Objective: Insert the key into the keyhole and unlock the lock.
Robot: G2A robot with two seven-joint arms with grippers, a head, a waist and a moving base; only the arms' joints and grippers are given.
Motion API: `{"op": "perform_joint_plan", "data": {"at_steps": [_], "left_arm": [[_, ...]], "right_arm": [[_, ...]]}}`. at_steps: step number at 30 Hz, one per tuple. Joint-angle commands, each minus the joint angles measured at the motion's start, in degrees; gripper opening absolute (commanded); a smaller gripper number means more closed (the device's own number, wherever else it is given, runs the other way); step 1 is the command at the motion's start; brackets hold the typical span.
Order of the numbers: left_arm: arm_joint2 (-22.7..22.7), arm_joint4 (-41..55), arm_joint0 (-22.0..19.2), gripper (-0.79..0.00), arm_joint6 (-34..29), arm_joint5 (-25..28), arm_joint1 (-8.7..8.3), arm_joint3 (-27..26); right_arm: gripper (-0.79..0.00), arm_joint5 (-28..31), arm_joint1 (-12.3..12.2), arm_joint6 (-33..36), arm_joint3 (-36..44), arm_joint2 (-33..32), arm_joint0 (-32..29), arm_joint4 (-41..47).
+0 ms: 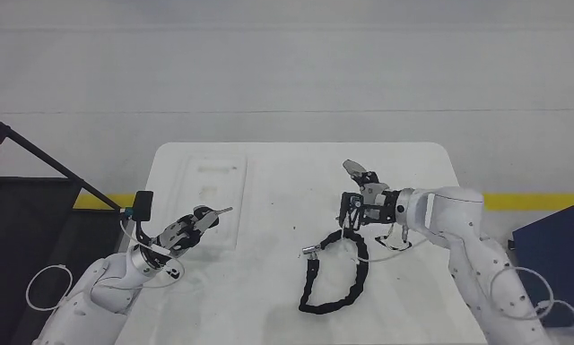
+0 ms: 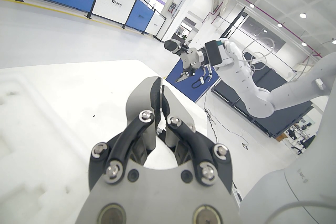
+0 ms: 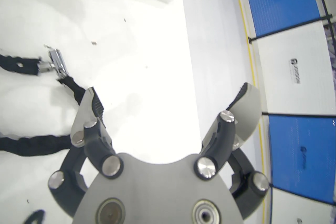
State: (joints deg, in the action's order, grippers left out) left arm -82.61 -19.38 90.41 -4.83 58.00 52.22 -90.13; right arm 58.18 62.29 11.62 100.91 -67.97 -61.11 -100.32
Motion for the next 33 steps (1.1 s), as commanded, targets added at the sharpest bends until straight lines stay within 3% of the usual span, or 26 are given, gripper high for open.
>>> {"op": "perform_joint_plan", "data": {"at_steps": [1, 10, 19, 25, 28, 31, 33], "left_arm": [[0.0, 0.0, 0.0, -0.785, 0.0, 0.0, 0.0, 0.0], [0.0, 0.0, 0.0, -0.785, 0.0, 0.0, 0.0, 0.0], [0.0, 0.0, 0.0, -0.785, 0.0, 0.0, 0.0, 0.0], [0.0, 0.0, 0.0, -0.785, 0.0, 0.0, 0.0, 0.0], [0.0, 0.0, 0.0, -0.785, 0.0, 0.0, 0.0, 0.0], [0.0, 0.0, 0.0, -0.785, 0.0, 0.0, 0.0, 0.0], [0.0, 0.0, 0.0, -0.785, 0.0, 0.0, 0.0, 0.0]], "right_arm": [[0.0, -0.18, -1.36, 4.37, -4.98, 7.46, 5.38, 2.98], [0.0, -0.18, -4.69, 16.36, -15.77, 35.38, 27.02, 26.76], [0.0, -0.18, -5.71, 24.56, -17.9, 56.93, 41.38, 40.34], [0.0, -0.18, -5.18, 28.72, -19.13, 58.23, 42.61, 46.65], [-0.062, -0.18, -4.4, 28.13, -21.44, 58.23, 42.34, 49.44], [-0.413, -0.18, -3.52, 25.87, -24.5, 58.23, 42.58, 49.75], [-0.428, -0.18, -2.91, 23.43, -26.41, 58.23, 42.52, 48.62]]}}
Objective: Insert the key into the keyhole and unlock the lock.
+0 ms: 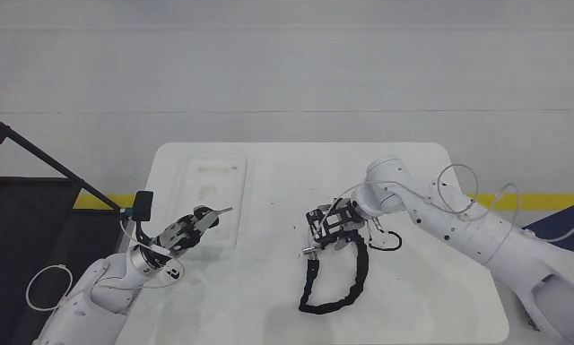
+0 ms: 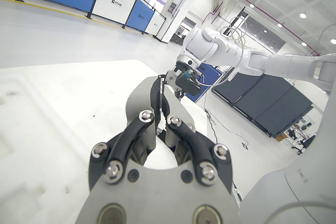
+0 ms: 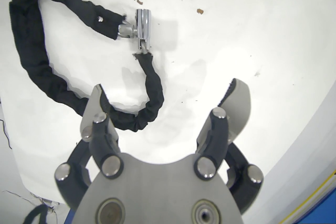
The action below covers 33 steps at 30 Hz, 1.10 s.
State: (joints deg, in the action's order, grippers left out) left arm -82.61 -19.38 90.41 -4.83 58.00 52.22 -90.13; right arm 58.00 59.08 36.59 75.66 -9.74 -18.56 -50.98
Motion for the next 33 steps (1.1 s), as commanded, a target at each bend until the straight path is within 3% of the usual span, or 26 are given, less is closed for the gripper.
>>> {"op": "perform_joint_plan", "data": {"at_steps": [1, 8, 19, 28, 30, 33], "left_arm": [[0.0, 0.0, 0.0, -0.785, 0.0, 0.0, 0.0, 0.0], [0.0, 0.0, 0.0, -0.785, 0.0, 0.0, 0.0, 0.0], [0.0, 0.0, 0.0, -0.785, 0.0, 0.0, 0.0, 0.0], [0.0, 0.0, 0.0, -0.785, 0.0, 0.0, 0.0, 0.0], [0.0, 0.0, 0.0, -0.785, 0.0, 0.0, 0.0, 0.0], [0.0, 0.0, 0.0, -0.785, 0.0, 0.0, 0.0, 0.0]], "right_arm": [[-0.443, 0.0, 0.61, -2.99, -2.06, 0.0, -0.28, -1.5], [-0.437, 0.0, 2.6, -12.76, -7.98, 0.0, -2.74, -9.13], [-0.409, 0.0, 4.4, -16.49, -10.49, 0.0, -4.84, -14.94], [-0.406, 0.0, 2.97, -18.58, -6.93, 0.0, -3.43, -17.07], [-0.446, 0.0, 2.32, -18.1, -5.33, 0.0, -4.1, -17.79], [-0.394, 0.0, 1.27, -17.54, -3.74, 0.0, -4.76, -17.93]]}}
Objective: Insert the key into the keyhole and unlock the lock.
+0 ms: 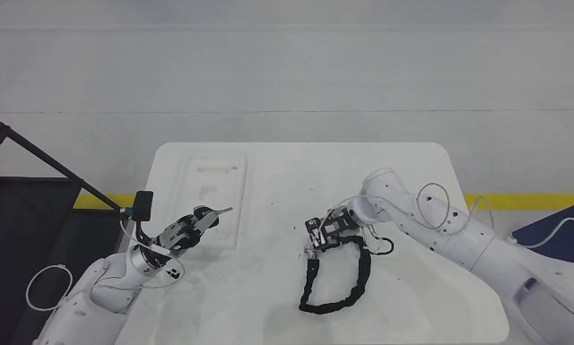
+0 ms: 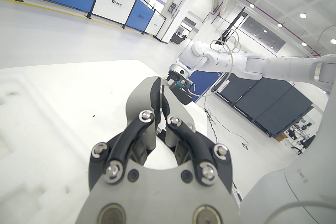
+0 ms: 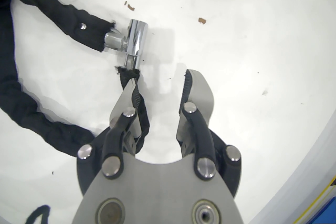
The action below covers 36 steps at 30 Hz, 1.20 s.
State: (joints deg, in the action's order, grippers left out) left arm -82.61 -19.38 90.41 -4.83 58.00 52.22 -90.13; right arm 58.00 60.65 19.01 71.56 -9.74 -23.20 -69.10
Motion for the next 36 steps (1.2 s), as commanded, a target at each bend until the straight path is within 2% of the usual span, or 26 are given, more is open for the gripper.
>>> {"op": "perform_joint_plan", "data": {"at_steps": [1, 2, 3, 8, 12, 17, 20, 22, 26, 28, 29, 30, 36], "left_arm": [[0.0, 0.0, 0.0, -0.785, 0.0, 0.0, 0.0, 0.0], [0.0, 0.0, 0.0, -0.785, 0.0, 0.0, 0.0, 0.0], [0.0, 0.0, 0.0, -0.785, 0.0, 0.0, 0.0, 0.0], [0.0, 0.0, 0.0, -0.785, 0.0, 0.0, 0.0, 0.0], [0.0, 0.0, 0.0, -0.785, 0.0, 0.0, 0.0, 0.0], [0.0, 0.0, 0.0, -0.785, 0.0, 0.0, 0.0, 0.0], [0.0, 0.0, 0.0, -0.785, 0.0, 0.0, 0.0, 0.0], [0.0, 0.0, 0.0, -0.785, 0.0, 0.0, 0.0, 0.0], [0.0, 0.0, 0.0, -0.785, 0.0, 0.0, 0.0, 0.0], [0.0, 0.0, 0.0, -0.785, 0.0, 0.0, 0.0, 0.0], [0.0, 0.0, 0.0, -0.785, 0.0, 0.0, 0.0, 0.0], [0.0, 0.0, 0.0, -0.785, 0.0, 0.0, 0.0, 0.0], [0.0, 0.0, 0.0, -0.785, 0.0, 0.0, 0.0, 0.0]], "right_arm": [[-0.314, 0.0, -0.67, 0.18, 0.85, 0.0, -0.23, 0.37], [-0.237, 0.0, -1.04, 0.13, 1.41, 0.0, -0.36, 0.79], [-0.222, 0.0, -1.42, 0.28, 1.96, 0.0, -0.5, 1.08], [-0.237, 0.0, -3.37, 0.25, 4.39, 0.0, -0.48, 2.46], [-0.163, 0.0, -4.85, 0.16, 6.41, 0.0, -0.2, 3.1], [-0.154, 0.0, -6.65, 0.16, 8.94, -0.15, -0.56, 3.87], [-0.179, -0.01, -7.55, 0.25, 10.7, -0.42, -1.52, 3.21], [-0.222, -1.2, -7.97, 1.15, 11.93, -0.66, -2.28, 0.33], [-0.256, -3.36, -8.53, 1.83, 13.53, -1.17, -3.93, -3.94], [-0.302, -3.63, -8.69, 1.35, 13.67, -1.6, -4.62, -4.68], [-0.366, -3.69, -8.74, 1.12, 13.68, -1.78, -4.94, -5.03], [-0.394, -3.75, -8.77, 0.69, 13.61, -2.0, -5.28, -5.19], [-0.416, -3.98, -8.76, -1.0, 12.72, -3.07, -7.08, -6.53]]}}
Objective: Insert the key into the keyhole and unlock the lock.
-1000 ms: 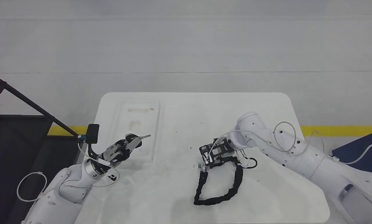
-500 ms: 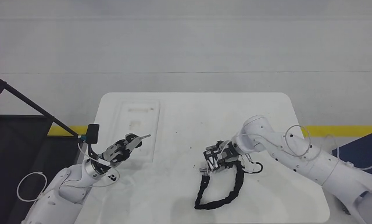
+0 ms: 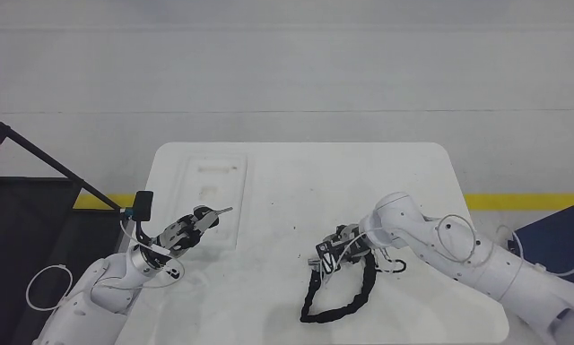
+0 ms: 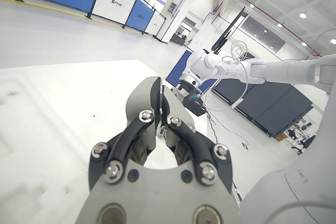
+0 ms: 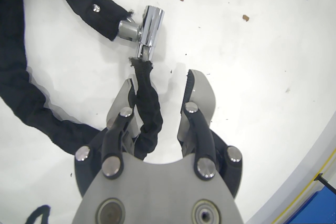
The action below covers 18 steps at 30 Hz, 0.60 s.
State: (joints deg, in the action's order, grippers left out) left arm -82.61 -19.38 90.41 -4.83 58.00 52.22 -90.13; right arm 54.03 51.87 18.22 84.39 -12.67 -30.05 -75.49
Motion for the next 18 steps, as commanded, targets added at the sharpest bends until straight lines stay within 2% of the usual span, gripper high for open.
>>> {"op": "perform_joint_plan", "data": {"at_steps": [1, 10, 18], "left_arm": [[0.0, 0.0, 0.0, -0.785, 0.0, 0.0, 0.0, 0.0], [0.0, 0.0, 0.0, -0.785, 0.0, 0.0, 0.0, 0.0], [0.0, 0.0, 0.0, -0.785, 0.0, 0.0, 0.0, 0.0]], "right_arm": [[-0.413, 0.03, 0.03, -0.42, -0.17, -0.33, -0.47, -0.31], [-0.443, 0.34, 0.24, -1.82, -0.04, -1.89, -2.49, -2.03], [-0.508, 1.52, 1.13, -2.47, 0.56, -2.53, -3.62, -3.87]]}}
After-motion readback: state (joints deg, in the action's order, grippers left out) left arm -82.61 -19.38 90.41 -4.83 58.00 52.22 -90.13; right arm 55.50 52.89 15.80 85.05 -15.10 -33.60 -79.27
